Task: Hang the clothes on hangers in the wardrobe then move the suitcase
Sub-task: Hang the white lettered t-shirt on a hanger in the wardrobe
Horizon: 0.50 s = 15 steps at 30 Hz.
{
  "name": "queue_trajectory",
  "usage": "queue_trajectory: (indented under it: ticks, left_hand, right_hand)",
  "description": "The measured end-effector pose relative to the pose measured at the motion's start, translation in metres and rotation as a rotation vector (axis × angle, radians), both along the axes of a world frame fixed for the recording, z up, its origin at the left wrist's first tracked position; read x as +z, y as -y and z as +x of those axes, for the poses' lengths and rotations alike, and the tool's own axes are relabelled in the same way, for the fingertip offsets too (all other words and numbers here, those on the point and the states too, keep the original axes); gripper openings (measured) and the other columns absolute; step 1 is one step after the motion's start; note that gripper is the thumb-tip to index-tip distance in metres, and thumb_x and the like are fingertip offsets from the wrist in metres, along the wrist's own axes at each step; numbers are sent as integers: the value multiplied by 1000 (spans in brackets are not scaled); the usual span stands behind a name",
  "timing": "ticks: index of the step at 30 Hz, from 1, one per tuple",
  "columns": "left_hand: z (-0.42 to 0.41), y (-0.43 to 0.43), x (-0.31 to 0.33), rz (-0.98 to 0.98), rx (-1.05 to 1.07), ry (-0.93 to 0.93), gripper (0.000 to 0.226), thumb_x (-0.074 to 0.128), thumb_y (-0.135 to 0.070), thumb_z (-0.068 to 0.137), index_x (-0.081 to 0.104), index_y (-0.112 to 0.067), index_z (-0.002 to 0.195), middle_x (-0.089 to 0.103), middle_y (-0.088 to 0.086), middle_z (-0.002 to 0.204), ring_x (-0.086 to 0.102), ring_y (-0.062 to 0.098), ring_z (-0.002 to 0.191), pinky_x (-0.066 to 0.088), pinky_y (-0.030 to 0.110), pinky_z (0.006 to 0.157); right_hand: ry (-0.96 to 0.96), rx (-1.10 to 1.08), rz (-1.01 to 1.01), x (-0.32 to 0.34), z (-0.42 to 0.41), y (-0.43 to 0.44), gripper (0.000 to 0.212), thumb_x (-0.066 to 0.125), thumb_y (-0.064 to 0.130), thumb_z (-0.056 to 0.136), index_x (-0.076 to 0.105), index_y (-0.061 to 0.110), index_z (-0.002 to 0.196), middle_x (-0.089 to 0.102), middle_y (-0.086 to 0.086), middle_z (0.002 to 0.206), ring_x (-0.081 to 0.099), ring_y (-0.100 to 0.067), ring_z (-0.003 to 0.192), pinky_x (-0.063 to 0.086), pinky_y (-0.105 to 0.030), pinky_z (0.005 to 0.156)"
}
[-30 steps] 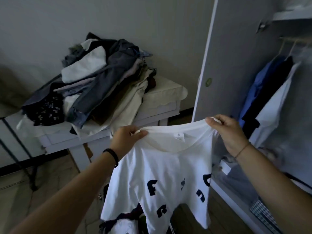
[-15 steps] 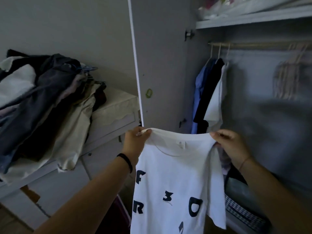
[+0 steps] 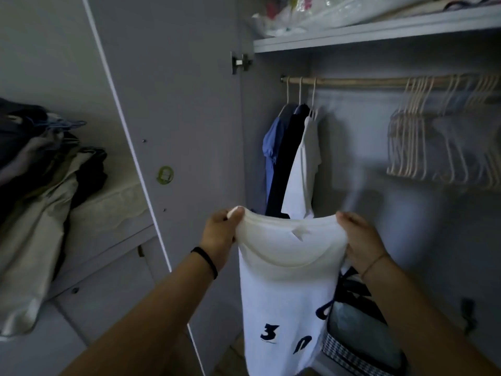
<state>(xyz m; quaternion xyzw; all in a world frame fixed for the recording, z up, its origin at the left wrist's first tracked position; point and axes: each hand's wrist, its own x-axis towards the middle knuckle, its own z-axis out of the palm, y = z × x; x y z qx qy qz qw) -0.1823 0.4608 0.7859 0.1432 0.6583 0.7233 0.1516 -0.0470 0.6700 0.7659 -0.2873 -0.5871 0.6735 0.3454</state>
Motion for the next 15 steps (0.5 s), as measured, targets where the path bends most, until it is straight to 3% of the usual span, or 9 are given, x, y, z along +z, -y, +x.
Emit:
queue_trajectory:
  ticks: [4,7,10,15]
  left_hand:
    - [-19,-43,7,-89,-87,-43,21,66,-21,87,62,-10,69,60,6,66,56,21,61,48,29,57]
    - [-33,-79,18,-157,-154,-140,22,71,-25,82,70,-6,71,64,2,59,59,12,52,46,20,45]
    - [-54,-115,31,-212,-168,-309,25,71,-29,82,73,-5,74,59,-6,49,50,-1,39,35,12,37]
    - [-98,-166,52,-204,-192,-543,32,68,-28,85,62,-16,56,53,-12,43,47,-3,43,33,13,48]
  right_hand:
    - [29,-153,250,11,-8,-37,19,55,16,93,60,4,79,52,-5,67,45,-13,62,39,-21,55]
    - [3,-295,343,22,-17,-69,21,56,16,91,58,3,75,49,-5,65,42,-14,61,38,-21,54]
    - [-45,-407,375,38,-24,-101,20,56,18,92,58,9,73,53,-5,68,45,-15,64,40,-25,59]
    - [-121,-545,516,70,-40,-145,24,56,15,92,55,19,68,54,0,68,48,-14,68,44,-25,66]
